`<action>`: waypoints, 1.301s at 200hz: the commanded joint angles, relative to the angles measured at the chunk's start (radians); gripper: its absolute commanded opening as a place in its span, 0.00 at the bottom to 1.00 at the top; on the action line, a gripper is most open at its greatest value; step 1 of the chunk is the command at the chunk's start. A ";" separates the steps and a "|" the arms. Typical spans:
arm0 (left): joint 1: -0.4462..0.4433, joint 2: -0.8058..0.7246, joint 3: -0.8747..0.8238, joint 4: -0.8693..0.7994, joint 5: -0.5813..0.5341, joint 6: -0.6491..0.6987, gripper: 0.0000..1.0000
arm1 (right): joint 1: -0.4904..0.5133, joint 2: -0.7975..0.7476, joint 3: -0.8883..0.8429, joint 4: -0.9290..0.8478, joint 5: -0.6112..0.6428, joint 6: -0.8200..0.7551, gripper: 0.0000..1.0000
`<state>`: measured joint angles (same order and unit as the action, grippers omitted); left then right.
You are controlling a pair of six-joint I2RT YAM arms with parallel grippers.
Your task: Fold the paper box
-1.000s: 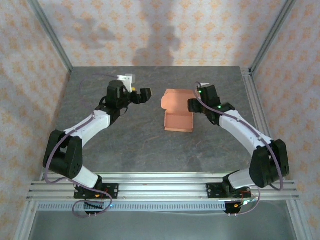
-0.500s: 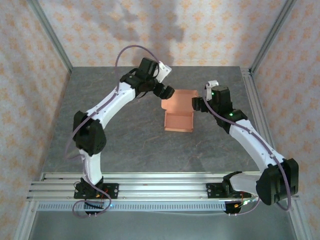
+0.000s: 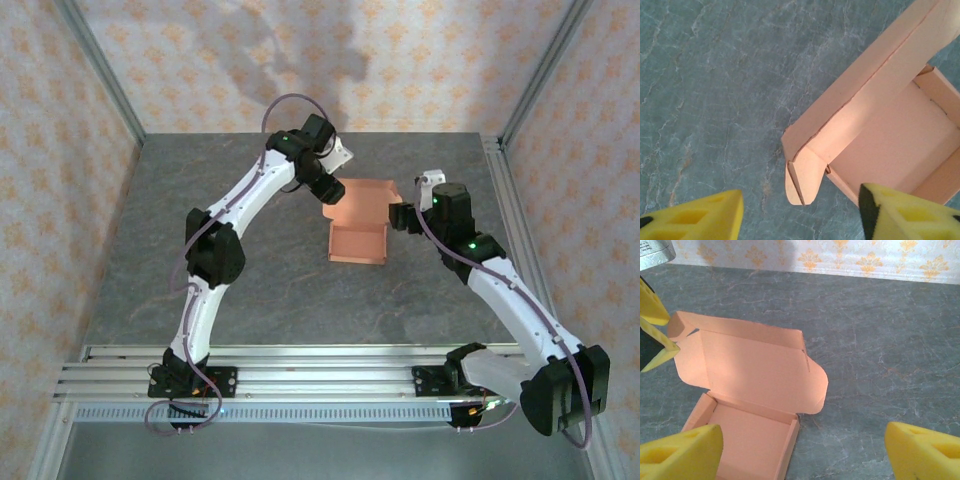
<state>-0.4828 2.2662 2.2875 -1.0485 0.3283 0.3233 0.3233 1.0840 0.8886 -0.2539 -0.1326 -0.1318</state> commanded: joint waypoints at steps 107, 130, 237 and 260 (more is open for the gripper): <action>0.008 0.087 0.099 -0.093 -0.026 -0.003 0.40 | -0.006 -0.019 -0.007 -0.021 -0.016 0.027 0.84; 0.009 0.090 0.098 -0.091 -0.031 0.000 0.26 | -0.006 -0.022 -0.004 -0.022 0.012 0.022 0.84; 0.013 0.053 0.054 -0.082 0.004 0.012 0.00 | -0.009 0.064 0.075 -0.067 0.031 0.033 0.84; 0.013 0.031 0.017 -0.069 0.008 0.015 0.00 | -0.044 0.114 0.121 -0.086 -0.003 0.005 0.83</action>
<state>-0.4816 2.3539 2.3474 -1.1091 0.3328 0.3241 0.3141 1.1603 0.9417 -0.3012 -0.1280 -0.1097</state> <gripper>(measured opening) 0.061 0.834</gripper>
